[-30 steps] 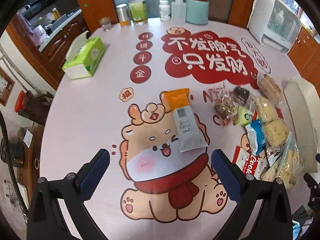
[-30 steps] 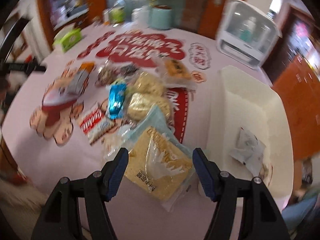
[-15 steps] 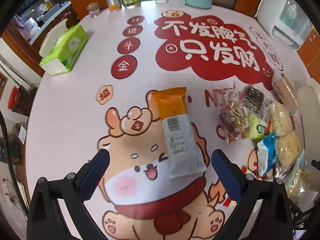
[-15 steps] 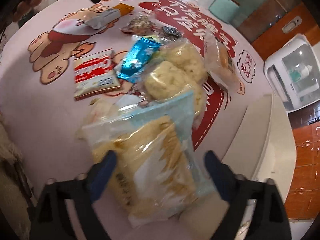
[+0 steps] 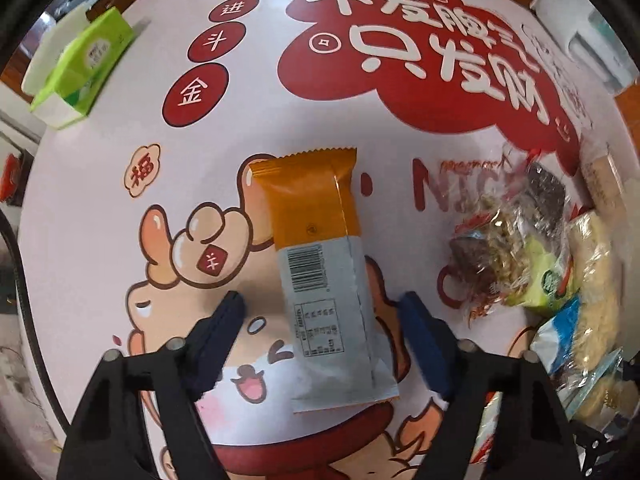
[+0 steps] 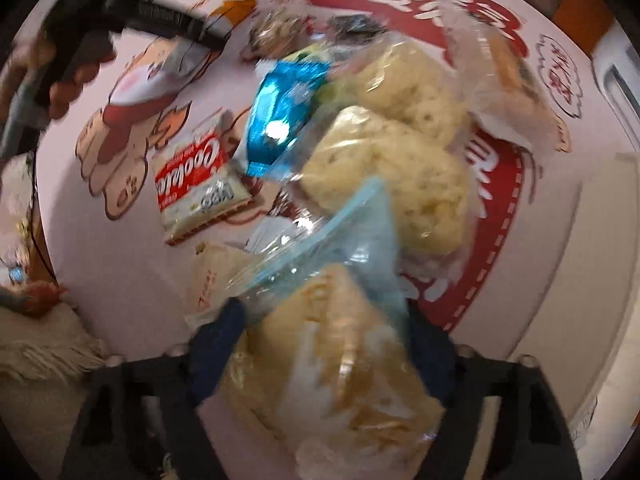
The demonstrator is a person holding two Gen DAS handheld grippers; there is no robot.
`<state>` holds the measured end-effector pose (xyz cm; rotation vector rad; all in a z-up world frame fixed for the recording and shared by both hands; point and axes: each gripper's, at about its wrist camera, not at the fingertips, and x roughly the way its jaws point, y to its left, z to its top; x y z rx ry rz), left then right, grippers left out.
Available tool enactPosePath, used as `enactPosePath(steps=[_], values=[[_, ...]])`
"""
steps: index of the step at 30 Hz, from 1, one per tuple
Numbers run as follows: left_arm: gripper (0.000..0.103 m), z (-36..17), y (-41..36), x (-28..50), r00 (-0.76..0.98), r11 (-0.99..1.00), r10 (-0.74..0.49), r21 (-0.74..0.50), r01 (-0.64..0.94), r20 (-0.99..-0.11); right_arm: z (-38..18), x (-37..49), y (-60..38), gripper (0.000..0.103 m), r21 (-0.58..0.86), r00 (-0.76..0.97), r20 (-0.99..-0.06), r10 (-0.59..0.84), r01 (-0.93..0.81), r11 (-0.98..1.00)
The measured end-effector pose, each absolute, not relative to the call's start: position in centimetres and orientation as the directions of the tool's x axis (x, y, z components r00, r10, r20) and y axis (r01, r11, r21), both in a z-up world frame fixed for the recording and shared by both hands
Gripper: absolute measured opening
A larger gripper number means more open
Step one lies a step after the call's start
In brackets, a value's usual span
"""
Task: Organize snacks
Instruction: 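Grasp the orange-and-white bar with the left tool while the right tool grasps the bread bag, then carry the bar and bread bag into the white bin and open both tools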
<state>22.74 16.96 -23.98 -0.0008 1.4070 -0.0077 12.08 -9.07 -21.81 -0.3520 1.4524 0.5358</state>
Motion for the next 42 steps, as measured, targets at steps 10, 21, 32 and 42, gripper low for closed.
enactPosePath(steps=[10,21,32,42], values=[[0.035,-23.2,14.5,21.6,0.181,0.994,0.038,0.056,0.097,-0.983,-19.6,13.1,-11.2,0.057,0.07,0.129,-0.982,0.141,-0.442,0.894],[0.034,-17.7,10.2,14.1,0.218,0.962,-0.058,0.004,0.272,-0.974,-16.7,11.5,-11.4,0.055,0.12,0.231,-0.953,0.195,-0.303,0.946],[0.035,-9.6,3.6,8.4,0.313,0.879,-0.169,0.001,0.477,-0.935,-10.5,6.3,-11.5,0.055,0.152,0.425,-0.874,0.237,-0.225,0.962],[0.035,-3.6,-6.0,8.2,0.421,0.803,-0.241,0.064,0.593,-0.875,-4.0,0.6,-19.0,0.055,0.209,0.681,-0.727,0.087,0.098,0.973]])
